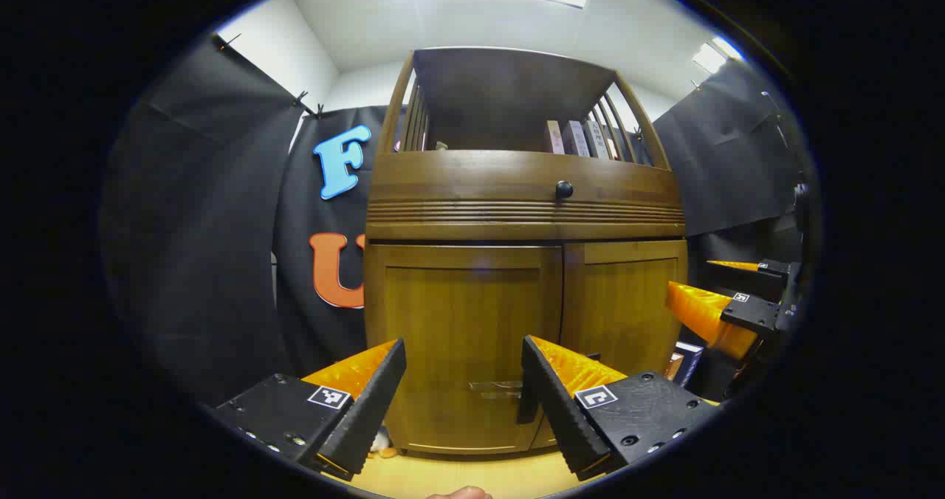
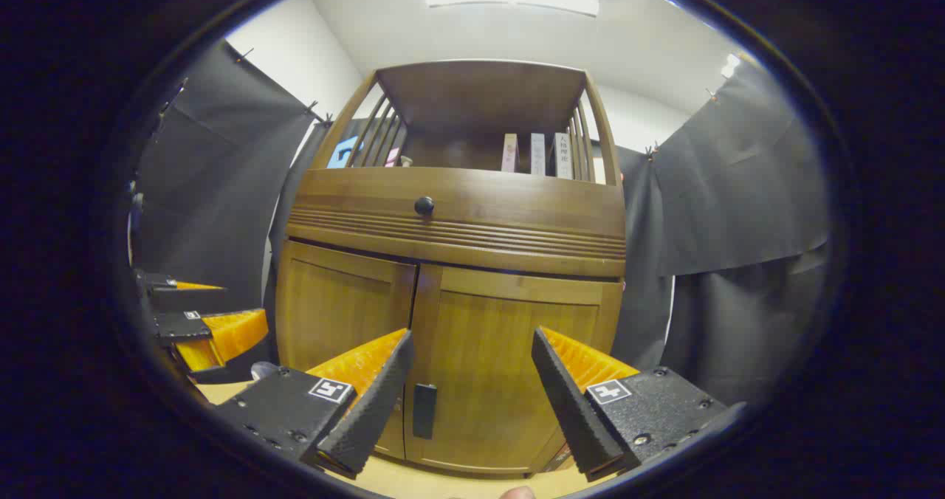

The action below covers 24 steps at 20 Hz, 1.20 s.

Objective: Open the right door of the double-door shoe cabinet with the right hand, and open the left door with the left hand.

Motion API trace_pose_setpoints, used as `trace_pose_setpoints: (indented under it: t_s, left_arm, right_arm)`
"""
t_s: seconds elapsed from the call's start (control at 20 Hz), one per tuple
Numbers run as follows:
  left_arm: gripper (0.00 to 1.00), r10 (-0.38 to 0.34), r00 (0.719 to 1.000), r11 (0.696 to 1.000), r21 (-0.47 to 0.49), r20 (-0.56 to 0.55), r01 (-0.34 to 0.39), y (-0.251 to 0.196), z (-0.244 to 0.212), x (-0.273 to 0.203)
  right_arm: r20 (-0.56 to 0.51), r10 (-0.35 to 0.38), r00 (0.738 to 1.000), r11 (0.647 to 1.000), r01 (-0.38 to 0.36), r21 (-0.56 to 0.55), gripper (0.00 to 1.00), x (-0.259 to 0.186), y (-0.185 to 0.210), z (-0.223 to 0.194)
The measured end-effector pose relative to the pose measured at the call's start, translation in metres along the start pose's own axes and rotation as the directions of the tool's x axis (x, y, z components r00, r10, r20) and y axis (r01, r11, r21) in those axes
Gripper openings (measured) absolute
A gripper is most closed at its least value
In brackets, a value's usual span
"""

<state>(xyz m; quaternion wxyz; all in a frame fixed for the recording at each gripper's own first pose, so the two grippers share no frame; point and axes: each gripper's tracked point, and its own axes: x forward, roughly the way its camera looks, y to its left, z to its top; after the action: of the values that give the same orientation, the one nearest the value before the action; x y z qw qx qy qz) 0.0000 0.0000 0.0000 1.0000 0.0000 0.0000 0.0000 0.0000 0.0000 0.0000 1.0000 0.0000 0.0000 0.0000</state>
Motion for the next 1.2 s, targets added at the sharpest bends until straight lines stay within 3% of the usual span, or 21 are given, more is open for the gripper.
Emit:
trace_pose_setpoints:
  t_s: [0.05, 0.6, 0.95, 1.2]
  left_arm:
    - [0.95, -0.010, 1.000, 1.000, 0.003, -0.018, 0.010, -0.004, -0.002, 0.000]
    - [0.95, 0.018, 1.000, 1.000, 0.016, -0.006, -0.018, -0.006, 0.009, 0.009]
    - [0.95, -0.020, 0.997, 1.000, 0.004, -0.070, 0.021, -0.017, 0.001, 0.004]
    - [0.95, 0.000, 0.999, 1.000, 0.005, -0.054, 0.000, -0.012, 0.002, -0.001]
  right_arm:
    - [-0.023, -0.007, 1.000, 1.000, 0.007, -0.001, 1.00, 0.003, -0.001, -0.003]
    - [-0.041, -0.017, 0.999, 1.000, 0.016, -0.017, 1.00, 0.003, -0.005, 0.001]
    - [-0.104, -0.011, 0.995, 0.999, 0.016, 0.050, 1.00, 0.003, -0.003, -0.010]
    - [-0.138, 0.000, 0.990, 0.998, 0.008, 0.062, 1.00, 0.004, 0.000, -0.017]
